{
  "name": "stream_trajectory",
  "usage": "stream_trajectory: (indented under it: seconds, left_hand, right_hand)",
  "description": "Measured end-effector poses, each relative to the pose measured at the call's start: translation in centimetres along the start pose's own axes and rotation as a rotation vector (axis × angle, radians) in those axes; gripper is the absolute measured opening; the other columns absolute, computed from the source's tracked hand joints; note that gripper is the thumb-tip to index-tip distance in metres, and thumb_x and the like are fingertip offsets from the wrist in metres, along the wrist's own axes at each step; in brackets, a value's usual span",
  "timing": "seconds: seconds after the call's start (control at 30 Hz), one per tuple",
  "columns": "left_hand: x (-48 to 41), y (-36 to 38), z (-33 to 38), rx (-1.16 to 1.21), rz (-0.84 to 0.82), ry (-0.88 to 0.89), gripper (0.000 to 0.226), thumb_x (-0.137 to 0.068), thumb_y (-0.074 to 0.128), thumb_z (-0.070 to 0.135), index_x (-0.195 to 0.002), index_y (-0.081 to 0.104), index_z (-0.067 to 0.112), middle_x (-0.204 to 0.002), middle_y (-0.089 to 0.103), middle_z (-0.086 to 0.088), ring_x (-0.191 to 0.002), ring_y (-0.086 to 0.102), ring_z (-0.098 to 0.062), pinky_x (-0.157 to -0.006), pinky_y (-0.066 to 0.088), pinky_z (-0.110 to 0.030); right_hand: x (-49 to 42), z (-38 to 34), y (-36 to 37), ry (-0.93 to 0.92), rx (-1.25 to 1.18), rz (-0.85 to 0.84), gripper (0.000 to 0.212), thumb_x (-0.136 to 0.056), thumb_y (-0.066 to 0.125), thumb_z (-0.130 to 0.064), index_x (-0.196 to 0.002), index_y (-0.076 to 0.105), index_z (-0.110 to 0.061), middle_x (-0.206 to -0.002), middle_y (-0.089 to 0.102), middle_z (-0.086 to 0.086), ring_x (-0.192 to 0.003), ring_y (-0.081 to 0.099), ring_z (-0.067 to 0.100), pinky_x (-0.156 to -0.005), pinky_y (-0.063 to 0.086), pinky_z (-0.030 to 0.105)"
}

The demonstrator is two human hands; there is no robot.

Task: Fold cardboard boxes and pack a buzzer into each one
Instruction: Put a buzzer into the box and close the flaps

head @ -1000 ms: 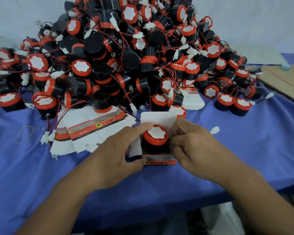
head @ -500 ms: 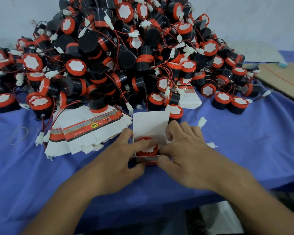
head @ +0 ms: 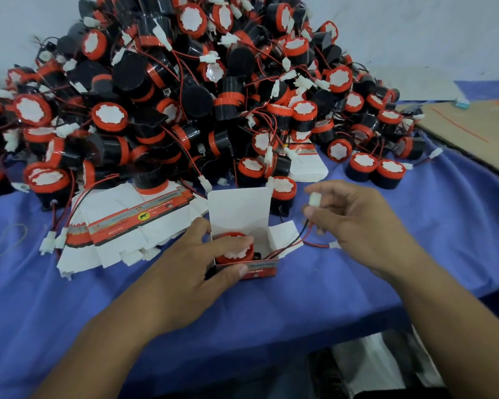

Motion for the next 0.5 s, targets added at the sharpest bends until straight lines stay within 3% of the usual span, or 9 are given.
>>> stream_trajectory:
  seconds: [0.13, 0.2, 0.27, 0.33, 0.4, 0.5]
  left_hand:
    - [0.1, 0.0, 0.3, 0.008, -0.006, -0.002, 0.062, -0.08, 0.031, 0.075, -0.138, 0.044, 0.056, -0.106, 0.027, 0.04, -0.102, 0.035, 0.02, -0.075, 0.035, -0.008]
    - [0.1, 0.1, 0.3, 0.005, -0.008, -0.006, 0.063, -0.08, 0.031, 0.075, -0.138, 0.046, 0.055, -0.108, 0.026, 0.04, -0.104, 0.035, 0.02, -0.076, 0.035, -0.006]
    - [0.1, 0.1, 0.3, 0.014, -0.01, -0.008, 0.062, -0.08, 0.032, 0.075, -0.136, 0.047, 0.055, -0.112, 0.027, 0.04, -0.109, 0.035, 0.02, -0.08, 0.034, -0.005]
    - [0.1, 0.1, 0.3, 0.014, -0.016, -0.005, 0.06, -0.08, 0.031, 0.075, -0.136, 0.046, 0.057, -0.115, 0.026, 0.041, -0.111, 0.034, 0.02, -0.082, 0.034, -0.005]
    - [0.1, 0.2, 0.4, 0.007, -0.025, 0.001, 0.058, -0.082, 0.031, 0.075, -0.135, 0.043, 0.059, -0.117, 0.025, 0.042, -0.112, 0.033, 0.02, -0.083, 0.034, -0.005]
    - [0.2, 0.2, 0.6, 0.032, -0.024, 0.016, 0.049, -0.086, 0.035, 0.071, -0.134, 0.04, 0.063, -0.119, 0.026, 0.04, -0.112, 0.033, 0.02, -0.085, 0.032, -0.001]
  right_hand:
    - [0.5, -1.3, 0.4, -0.134, -0.211, 0.13, 0.02, -0.087, 0.076, -0.005, -0.086, 0.064, -0.021, -0.08, 0.074, -0.003, -0.076, 0.076, 0.017, -0.071, 0.062, 0.029]
    - [1.2, -1.9, 1.0, -0.232, 0.024, 0.257, 0.021, -0.085, 0.08, -0.016, -0.081, 0.06, -0.021, -0.075, 0.073, -0.006, -0.07, 0.073, 0.01, -0.063, 0.059, 0.03]
    - [1.8, -3.3, 2.1, -0.4, 0.326, 0.308, 0.025, -0.086, 0.081, -0.023, -0.076, 0.059, -0.014, -0.064, 0.065, -0.005, -0.058, 0.064, 0.014, -0.054, 0.052, 0.04]
    - [2.3, -4.5, 3.4, -0.56, 0.497, 0.241, 0.033, -0.088, 0.079, -0.017, -0.071, 0.053, -0.008, -0.058, 0.052, -0.002, -0.048, 0.047, 0.021, -0.044, 0.043, 0.042]
    - [2.5, -5.4, 4.5, -0.672, 0.594, 0.108, 0.038, -0.09, 0.076, -0.012, -0.069, 0.044, -0.012, -0.061, 0.04, -0.005, -0.049, 0.034, 0.018, -0.04, 0.037, 0.038]
    - [2.6, -5.1, 6.2, -0.621, 0.706, -0.122, 0.028, -0.096, 0.065, -0.013, -0.074, 0.049, -0.01, -0.069, 0.046, 0.0, -0.055, 0.04, 0.021, -0.048, 0.042, 0.043]
Point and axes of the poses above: each hand's wrist, its own x-axis away from the middle knuckle, its own y-axis out of the palm, z = x × y, the point moved 7 cm from there along -x, towards the middle knuckle
